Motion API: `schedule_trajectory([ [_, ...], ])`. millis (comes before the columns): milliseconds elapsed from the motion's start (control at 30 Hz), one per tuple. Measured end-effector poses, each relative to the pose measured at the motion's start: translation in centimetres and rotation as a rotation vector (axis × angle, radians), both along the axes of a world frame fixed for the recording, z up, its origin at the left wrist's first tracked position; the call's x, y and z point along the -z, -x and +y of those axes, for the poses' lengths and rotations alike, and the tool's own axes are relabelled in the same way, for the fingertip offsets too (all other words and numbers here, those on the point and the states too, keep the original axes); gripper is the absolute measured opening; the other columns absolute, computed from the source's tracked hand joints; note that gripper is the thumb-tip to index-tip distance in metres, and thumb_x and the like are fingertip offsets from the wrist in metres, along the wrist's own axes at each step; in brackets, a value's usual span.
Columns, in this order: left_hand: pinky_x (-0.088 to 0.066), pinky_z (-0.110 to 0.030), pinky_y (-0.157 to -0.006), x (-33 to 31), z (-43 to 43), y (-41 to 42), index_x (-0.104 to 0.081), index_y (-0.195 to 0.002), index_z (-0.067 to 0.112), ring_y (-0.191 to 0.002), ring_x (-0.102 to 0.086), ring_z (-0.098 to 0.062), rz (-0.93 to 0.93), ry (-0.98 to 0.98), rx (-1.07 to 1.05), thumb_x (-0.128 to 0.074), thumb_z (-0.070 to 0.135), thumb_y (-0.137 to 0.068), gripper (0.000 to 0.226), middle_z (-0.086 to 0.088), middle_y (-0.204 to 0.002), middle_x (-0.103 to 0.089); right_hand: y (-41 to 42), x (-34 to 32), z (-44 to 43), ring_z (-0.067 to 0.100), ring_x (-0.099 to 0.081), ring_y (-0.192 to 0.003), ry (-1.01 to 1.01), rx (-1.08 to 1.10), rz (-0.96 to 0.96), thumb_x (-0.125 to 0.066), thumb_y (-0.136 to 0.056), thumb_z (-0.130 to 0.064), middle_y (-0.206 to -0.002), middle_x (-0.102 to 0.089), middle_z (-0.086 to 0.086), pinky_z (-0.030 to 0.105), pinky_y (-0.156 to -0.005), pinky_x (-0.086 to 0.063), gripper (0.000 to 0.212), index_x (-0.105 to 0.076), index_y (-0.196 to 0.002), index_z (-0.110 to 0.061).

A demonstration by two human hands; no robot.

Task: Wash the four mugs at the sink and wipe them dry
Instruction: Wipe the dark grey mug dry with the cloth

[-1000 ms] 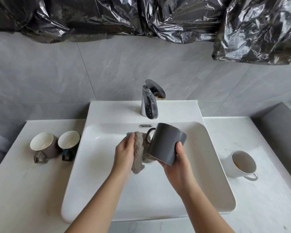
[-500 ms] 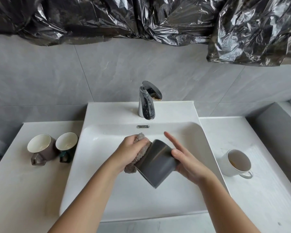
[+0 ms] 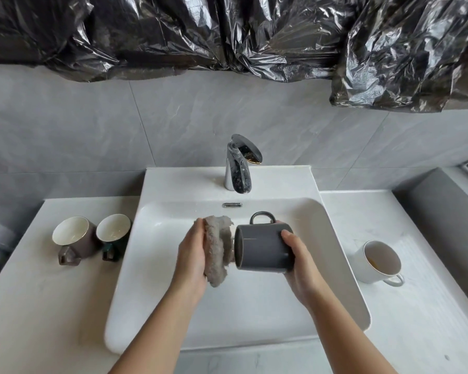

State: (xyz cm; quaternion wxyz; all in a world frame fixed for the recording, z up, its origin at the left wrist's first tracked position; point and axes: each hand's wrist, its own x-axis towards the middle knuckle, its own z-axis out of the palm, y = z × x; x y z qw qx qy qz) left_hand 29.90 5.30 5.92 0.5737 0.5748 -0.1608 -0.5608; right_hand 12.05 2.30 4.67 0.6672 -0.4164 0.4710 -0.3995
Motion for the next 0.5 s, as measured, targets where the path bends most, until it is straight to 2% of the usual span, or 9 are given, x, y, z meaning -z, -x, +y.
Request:
schedule_trajectory([
  [67, -0.046, -0.028, -0.06, -0.5, 0.5, 1.8, -0.074, -0.096, 0.022, -0.068, -0.062, -0.018, -0.056, 0.023, 0.029, -0.043, 0.049, -0.098, 0.041, -0.002, -0.08, -0.072, -0.8, 0.0, 0.3, 0.011, -0.058, -0.101, 0.088, -0.007, 0.112, -0.053, -0.074, -0.051, -0.11, -0.069, 0.001, 0.03, -0.087, -0.042, 0.046, -0.065, -0.111, -0.028],
  [100, -0.046, -0.03, -0.064, -0.4, 0.5, 2.5, -0.074, -0.093, 0.024, -0.07, -0.061, -0.018, -0.094, 0.003, 0.034, -0.045, 0.053, -0.096, 0.041, -0.001, -0.079, -0.07, -1.2, 0.1, 0.5, 0.009, -0.057, -0.103, 0.122, -0.023, 0.158, -0.051, -0.075, -0.051, -0.114, -0.068, 0.001, 0.024, -0.086, -0.042, 0.048, -0.062, -0.116, -0.027],
  [167, -0.044, -0.034, -0.071, -0.2, 0.1, 3.1, -0.071, -0.088, 0.024, -0.076, -0.061, -0.02, -0.143, -0.057, 0.028, -0.043, 0.059, -0.09, 0.045, -0.002, -0.082, -0.068, -1.9, 0.2, 0.8, 0.001, -0.058, -0.097, 0.151, -0.008, 0.195, -0.047, -0.08, -0.044, -0.113, -0.067, -0.002, 0.011, -0.078, -0.042, 0.044, -0.059, -0.119, -0.026],
  [233, -0.043, -0.032, -0.068, 0.0, -0.2, 3.3, -0.07, -0.088, 0.022, -0.076, -0.06, -0.021, -0.176, -0.069, 0.008, -0.04, 0.058, -0.093, 0.047, -0.003, -0.083, -0.067, -2.3, 0.1, 0.8, -0.004, -0.058, -0.086, 0.161, 0.065, 0.191, -0.044, -0.082, -0.04, -0.106, -0.067, -0.002, 0.006, -0.069, -0.042, 0.041, -0.059, -0.117, -0.025],
  [333, -0.046, -0.029, -0.065, 0.0, -0.3, 3.8, -0.071, -0.094, 0.027, -0.079, -0.063, -0.016, -0.327, -0.011, -0.001, -0.036, 0.054, -0.096, 0.044, 0.006, -0.085, -0.069, -2.9, 0.1, 0.8, -0.004, -0.058, -0.077, 0.137, 0.167, 0.149, -0.043, -0.082, -0.039, -0.1, -0.065, 0.001, 0.006, -0.064, -0.043, 0.042, -0.059, -0.115, -0.017],
  [400, -0.05, -0.029, -0.074, 0.3, -0.2, 4.0, -0.071, -0.098, 0.03, -0.088, -0.066, -0.013, -0.409, 0.058, -0.01, -0.038, 0.05, -0.098, 0.039, 0.009, -0.091, -0.072, -3.3, 0.0, 0.8, -0.002, -0.059, -0.076, 0.095, 0.223, 0.105, -0.044, -0.082, -0.04, -0.099, -0.065, 0.001, 0.008, -0.063, -0.044, 0.045, -0.059, -0.115, -0.014],
  [433, -0.049, -0.027, -0.075, 0.4, -0.2, 4.0, -0.071, -0.097, 0.028, -0.088, -0.065, -0.012, -0.441, 0.087, -0.02, -0.04, 0.046, -0.1, 0.036, 0.01, -0.089, -0.071, -3.5, -0.2, 0.8, 0.0, -0.059, -0.078, 0.072, 0.248, 0.083, -0.046, -0.082, -0.04, -0.098, -0.064, 0.0, 0.011, -0.064, -0.045, 0.045, -0.059, -0.115, -0.014],
  [500, -0.046, -0.027, -0.07, 0.5, -0.3, 4.0, -0.068, -0.088, 0.024, -0.076, -0.06, -0.011, -0.505, 0.135, -0.042, -0.044, 0.039, -0.1, 0.032, 0.015, -0.072, -0.065, -3.8, -0.4, 0.7, 0.008, -0.058, -0.082, 0.013, 0.317, 0.052, -0.051, -0.089, -0.037, -0.096, -0.064, 0.0, 0.02, -0.069, -0.045, 0.034, -0.06, -0.112, -0.013],
])
